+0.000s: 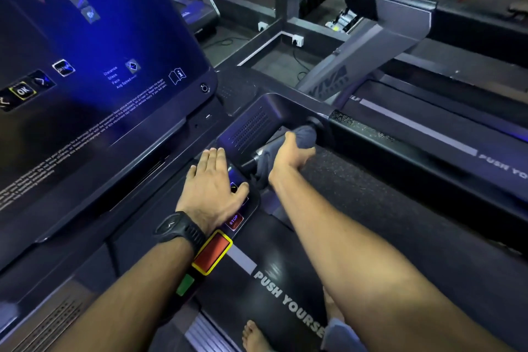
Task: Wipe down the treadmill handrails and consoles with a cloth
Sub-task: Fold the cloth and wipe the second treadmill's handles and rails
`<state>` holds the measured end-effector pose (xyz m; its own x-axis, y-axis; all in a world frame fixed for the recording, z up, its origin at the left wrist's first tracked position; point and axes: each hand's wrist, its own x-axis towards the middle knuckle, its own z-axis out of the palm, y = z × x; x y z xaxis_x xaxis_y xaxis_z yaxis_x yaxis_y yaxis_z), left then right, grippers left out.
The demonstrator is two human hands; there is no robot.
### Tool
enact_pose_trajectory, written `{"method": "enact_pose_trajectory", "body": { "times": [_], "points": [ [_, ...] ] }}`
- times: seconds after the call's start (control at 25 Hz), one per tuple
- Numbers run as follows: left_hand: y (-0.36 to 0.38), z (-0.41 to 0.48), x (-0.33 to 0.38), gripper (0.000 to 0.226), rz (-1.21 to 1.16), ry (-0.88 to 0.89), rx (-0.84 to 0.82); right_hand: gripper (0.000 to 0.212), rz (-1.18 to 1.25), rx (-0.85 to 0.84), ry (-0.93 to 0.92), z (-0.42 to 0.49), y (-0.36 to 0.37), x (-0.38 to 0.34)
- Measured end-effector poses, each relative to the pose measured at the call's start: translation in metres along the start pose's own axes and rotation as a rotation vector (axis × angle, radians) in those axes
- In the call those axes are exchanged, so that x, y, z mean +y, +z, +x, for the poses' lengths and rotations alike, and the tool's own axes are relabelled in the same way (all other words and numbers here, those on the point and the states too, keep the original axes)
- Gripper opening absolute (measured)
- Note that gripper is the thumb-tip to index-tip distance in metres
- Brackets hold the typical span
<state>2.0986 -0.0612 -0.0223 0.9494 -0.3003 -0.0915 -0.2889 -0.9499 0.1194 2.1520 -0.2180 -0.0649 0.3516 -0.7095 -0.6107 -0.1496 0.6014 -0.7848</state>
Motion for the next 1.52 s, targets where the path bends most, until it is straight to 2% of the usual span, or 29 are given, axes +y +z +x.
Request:
{"method": "enact_pose_trajectory", "body": {
  "times": [0.12,0.28,0.32,0.44,0.6,0.68,0.76,0.8,0.92,1.0,1.12,1.16,1.28,1.36,1.44,1.52],
  "points": [
    [0.000,-0.002,0.000,0.089,0.026,-0.009,0.006,0.082,-0.440,-0.008,-0.246,0.001,-0.001,-0.013],
    [0.000,-0.001,0.002,0.089,0.052,-0.017,0.005,0.061,-1.057,-0.212,-0.973,0.001,-0.015,0.001],
    [0.000,-0.001,0.002,0.089,0.055,-0.019,0.004,0.055,-1.152,-0.288,-1.041,0.011,-0.017,-0.008],
    [0.000,-0.002,0.003,0.091,0.082,-0.046,-0.005,0.051,-1.296,-0.448,-1.029,0.019,-0.017,-0.030],
    [-0.003,-0.003,0.007,0.095,0.099,-0.071,0.011,0.044,-1.399,-0.809,-1.380,-0.008,-0.015,-0.026],
    [-0.003,-0.004,0.008,0.094,0.106,-0.071,0.019,0.044,-1.572,-0.896,-1.270,0.001,0.001,-0.047],
    [-0.003,-0.004,0.008,0.096,0.119,-0.078,0.016,0.048,-1.687,-0.844,-1.074,0.009,0.014,-0.063],
    [-0.003,-0.004,0.009,0.097,0.127,-0.083,0.017,0.048,-1.697,-0.840,-1.066,0.008,0.014,-0.063],
    [-0.001,-0.002,0.008,0.101,0.152,-0.086,0.012,0.042,-1.604,-0.966,-1.272,-0.010,0.002,-0.045],
    [0.000,-0.001,0.007,0.100,0.169,-0.083,0.006,0.047,-1.679,-1.019,-1.208,0.004,0.009,-0.058],
    [0.001,-0.002,0.007,0.100,0.183,-0.085,0.006,0.053,-1.838,-0.824,-0.981,0.035,0.022,-0.081],
    [0.001,-0.002,0.007,0.101,0.183,-0.087,0.011,0.053,-1.835,-0.791,-0.980,0.034,0.020,-0.076],
    [-0.001,-0.002,0.009,0.101,0.192,-0.088,0.013,0.051,-1.736,-0.907,-1.154,0.006,0.012,-0.052],
    [-0.002,-0.002,0.010,0.101,0.185,-0.092,0.021,0.055,-1.781,-0.932,-1.066,0.014,0.023,-0.062],
    [-0.001,-0.003,0.011,0.101,0.186,-0.092,0.019,0.061,-1.885,-0.835,-0.967,0.027,0.031,-0.074],
    [0.000,-0.004,0.010,0.101,0.192,-0.097,0.024,0.061,-1.884,-0.827,-1.017,0.020,0.028,-0.064]
  ]
}}
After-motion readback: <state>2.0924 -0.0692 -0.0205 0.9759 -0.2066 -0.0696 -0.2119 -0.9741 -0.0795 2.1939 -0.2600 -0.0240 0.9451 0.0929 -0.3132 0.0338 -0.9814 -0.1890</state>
